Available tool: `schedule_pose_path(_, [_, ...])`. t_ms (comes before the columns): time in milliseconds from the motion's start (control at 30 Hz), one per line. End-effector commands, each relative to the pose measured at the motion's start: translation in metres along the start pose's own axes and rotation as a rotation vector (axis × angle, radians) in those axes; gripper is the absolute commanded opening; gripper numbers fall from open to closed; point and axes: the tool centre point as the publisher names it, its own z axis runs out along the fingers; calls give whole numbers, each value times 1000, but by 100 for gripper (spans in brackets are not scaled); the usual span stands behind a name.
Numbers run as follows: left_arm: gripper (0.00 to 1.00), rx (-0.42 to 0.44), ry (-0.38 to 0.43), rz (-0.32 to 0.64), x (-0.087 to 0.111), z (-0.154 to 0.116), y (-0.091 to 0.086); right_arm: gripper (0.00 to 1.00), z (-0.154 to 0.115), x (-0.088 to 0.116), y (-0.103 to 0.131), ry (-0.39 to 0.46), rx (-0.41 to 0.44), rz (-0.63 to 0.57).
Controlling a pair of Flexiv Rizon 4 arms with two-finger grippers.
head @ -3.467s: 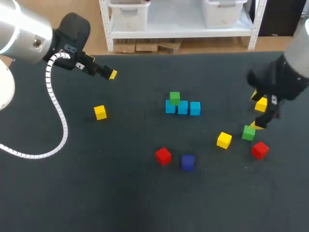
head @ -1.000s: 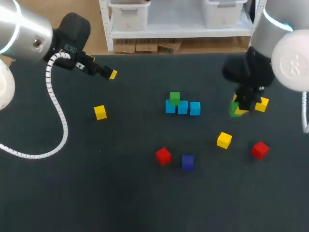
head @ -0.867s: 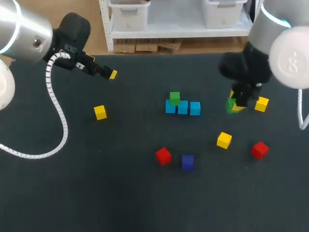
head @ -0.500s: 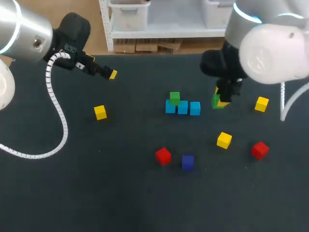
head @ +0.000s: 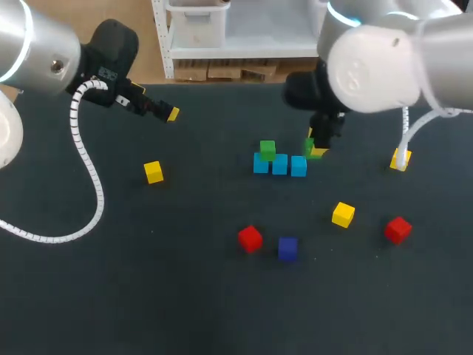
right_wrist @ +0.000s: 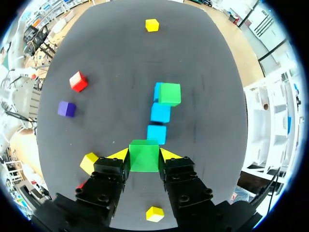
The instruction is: Place the blue cubes, place green cubes on the blue cubes, place the yellow cubes on the green cubes, then place the red cubes on the yellow cubes, and place purple cube on the red cubes.
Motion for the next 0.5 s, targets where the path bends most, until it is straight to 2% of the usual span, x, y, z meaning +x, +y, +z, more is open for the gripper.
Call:
schedule_pose_path(33, [100,2,-2,1,0,1,1,4,9,-12,-12,5,-34,14])
schedule_pose_path(233, [100,2,-2,1,0,1,1,3,16,-22,-15,7,-50,48])
schedule_pose_path(500, [100,2,-2,1,0,1,1,2,21,-22,-15,16,-60,81])
